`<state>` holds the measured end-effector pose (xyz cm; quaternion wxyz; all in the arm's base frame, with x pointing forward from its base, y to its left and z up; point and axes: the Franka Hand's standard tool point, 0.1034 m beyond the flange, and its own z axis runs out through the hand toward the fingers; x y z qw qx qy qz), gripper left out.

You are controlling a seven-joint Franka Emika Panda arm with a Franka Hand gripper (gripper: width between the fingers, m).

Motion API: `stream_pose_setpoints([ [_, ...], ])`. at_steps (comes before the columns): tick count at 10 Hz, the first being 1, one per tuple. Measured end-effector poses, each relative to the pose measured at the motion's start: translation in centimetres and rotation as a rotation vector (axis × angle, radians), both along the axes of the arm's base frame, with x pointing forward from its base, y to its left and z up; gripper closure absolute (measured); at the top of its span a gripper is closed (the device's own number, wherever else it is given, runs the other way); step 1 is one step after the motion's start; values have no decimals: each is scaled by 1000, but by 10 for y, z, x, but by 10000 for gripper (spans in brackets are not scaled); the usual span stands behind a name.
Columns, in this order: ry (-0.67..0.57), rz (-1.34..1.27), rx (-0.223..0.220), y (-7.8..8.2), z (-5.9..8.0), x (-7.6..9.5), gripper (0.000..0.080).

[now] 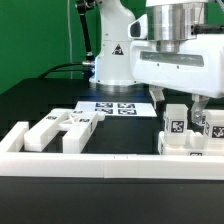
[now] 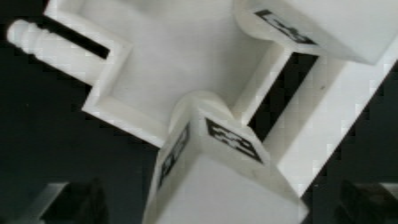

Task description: Assemble chair

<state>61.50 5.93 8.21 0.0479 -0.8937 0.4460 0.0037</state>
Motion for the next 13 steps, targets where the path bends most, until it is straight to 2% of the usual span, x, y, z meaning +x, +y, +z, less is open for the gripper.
stream_pose_setpoints([
  [4, -31, 350, -16, 0, 0, 0, 151],
  [11, -62, 765, -41, -2, 0, 0, 161],
  [12, -65, 802, -43, -3, 0, 0, 350],
  [13, -64, 795, -42, -2, -1, 0, 350],
])
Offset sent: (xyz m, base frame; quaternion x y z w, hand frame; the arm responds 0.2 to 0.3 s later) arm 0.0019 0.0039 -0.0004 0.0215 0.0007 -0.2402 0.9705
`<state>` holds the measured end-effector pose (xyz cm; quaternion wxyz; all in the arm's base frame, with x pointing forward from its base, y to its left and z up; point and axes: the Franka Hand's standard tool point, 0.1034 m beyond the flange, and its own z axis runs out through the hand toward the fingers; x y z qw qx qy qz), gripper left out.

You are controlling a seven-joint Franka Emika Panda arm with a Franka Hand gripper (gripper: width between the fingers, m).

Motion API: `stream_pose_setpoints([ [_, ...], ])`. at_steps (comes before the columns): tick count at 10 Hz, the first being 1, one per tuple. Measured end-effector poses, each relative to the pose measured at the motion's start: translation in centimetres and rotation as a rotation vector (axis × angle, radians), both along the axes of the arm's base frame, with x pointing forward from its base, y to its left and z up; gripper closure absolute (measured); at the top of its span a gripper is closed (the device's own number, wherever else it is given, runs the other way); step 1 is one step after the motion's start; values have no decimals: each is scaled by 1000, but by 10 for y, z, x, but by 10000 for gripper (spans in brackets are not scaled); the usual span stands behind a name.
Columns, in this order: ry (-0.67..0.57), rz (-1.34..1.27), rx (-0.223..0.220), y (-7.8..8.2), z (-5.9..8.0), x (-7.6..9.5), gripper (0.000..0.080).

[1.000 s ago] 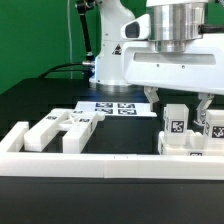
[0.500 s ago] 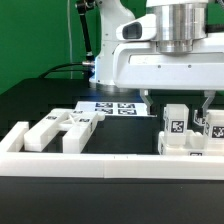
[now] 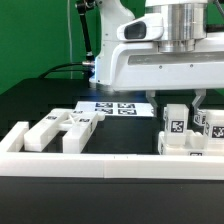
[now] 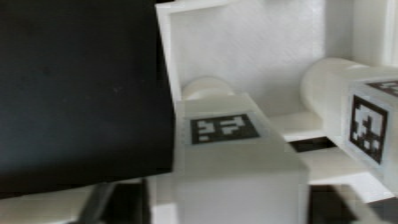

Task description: Assemble chair

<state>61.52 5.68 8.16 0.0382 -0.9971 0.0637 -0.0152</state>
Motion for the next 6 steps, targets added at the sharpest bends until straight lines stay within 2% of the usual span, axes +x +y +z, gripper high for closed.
stream_pose_setpoints([
  [1, 0, 0, 0, 0, 0, 0, 511],
  [4, 2, -24, 1, 0, 0, 0, 510],
  [6, 14, -181, 8, -1, 0, 0, 510],
])
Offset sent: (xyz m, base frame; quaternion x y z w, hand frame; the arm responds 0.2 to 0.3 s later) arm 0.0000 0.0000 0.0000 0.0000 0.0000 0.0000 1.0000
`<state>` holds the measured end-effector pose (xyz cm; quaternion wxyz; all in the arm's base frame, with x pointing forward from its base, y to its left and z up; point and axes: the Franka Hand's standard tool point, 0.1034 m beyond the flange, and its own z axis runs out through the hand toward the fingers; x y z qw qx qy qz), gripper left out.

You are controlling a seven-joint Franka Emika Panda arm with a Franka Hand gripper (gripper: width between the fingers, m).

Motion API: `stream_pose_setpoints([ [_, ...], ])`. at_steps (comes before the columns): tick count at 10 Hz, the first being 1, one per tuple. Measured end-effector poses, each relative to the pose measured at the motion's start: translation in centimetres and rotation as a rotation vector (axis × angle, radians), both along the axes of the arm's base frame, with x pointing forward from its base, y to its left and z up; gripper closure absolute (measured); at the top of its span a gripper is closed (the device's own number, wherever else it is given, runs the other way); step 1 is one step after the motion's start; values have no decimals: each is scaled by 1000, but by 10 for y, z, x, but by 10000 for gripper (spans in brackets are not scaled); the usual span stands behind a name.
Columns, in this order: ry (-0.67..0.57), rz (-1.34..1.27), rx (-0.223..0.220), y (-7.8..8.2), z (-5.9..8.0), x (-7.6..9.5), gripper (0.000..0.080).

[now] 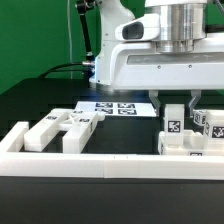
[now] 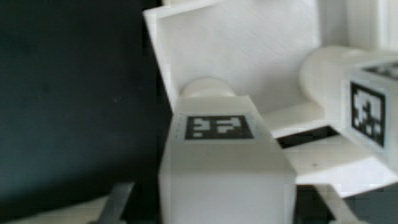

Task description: Assemble chair

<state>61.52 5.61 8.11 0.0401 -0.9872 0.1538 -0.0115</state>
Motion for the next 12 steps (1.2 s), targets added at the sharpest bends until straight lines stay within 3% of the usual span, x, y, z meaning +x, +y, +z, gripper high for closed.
stream_pose_setpoints([
  [12, 86, -1031, 48, 1, -2, -1, 508],
])
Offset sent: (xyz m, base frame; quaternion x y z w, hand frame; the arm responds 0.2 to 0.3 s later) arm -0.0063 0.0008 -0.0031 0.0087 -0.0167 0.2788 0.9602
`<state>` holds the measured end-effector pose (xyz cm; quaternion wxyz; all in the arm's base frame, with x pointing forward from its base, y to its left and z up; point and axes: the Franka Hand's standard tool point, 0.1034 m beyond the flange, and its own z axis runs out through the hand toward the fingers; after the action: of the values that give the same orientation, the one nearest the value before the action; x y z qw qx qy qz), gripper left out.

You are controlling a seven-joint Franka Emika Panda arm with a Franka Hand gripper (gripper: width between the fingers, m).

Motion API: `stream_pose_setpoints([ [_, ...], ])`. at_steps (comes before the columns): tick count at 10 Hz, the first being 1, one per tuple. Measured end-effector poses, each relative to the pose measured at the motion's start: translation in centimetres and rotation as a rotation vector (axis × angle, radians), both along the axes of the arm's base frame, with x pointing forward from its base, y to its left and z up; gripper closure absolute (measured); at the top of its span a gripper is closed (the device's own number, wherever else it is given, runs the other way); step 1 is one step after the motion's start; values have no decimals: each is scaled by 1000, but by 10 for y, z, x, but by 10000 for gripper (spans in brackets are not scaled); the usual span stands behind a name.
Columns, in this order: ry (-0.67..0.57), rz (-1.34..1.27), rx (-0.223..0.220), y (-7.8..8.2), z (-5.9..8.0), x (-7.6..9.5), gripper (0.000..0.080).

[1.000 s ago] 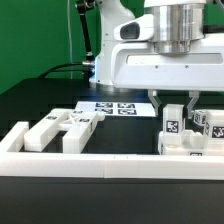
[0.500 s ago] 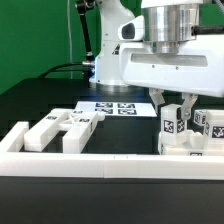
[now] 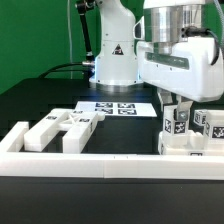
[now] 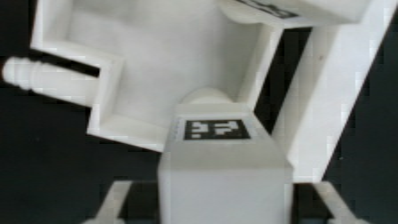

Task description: Assemble chair

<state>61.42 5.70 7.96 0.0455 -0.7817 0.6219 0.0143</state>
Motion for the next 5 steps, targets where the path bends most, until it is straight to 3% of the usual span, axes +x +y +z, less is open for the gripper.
stream_pose_setpoints([
  [3, 10, -121, 4, 0, 0, 0, 508],
  [4, 10, -110, 4, 0, 0, 0, 434],
  [5, 7, -73, 2, 0, 0, 0, 434],
])
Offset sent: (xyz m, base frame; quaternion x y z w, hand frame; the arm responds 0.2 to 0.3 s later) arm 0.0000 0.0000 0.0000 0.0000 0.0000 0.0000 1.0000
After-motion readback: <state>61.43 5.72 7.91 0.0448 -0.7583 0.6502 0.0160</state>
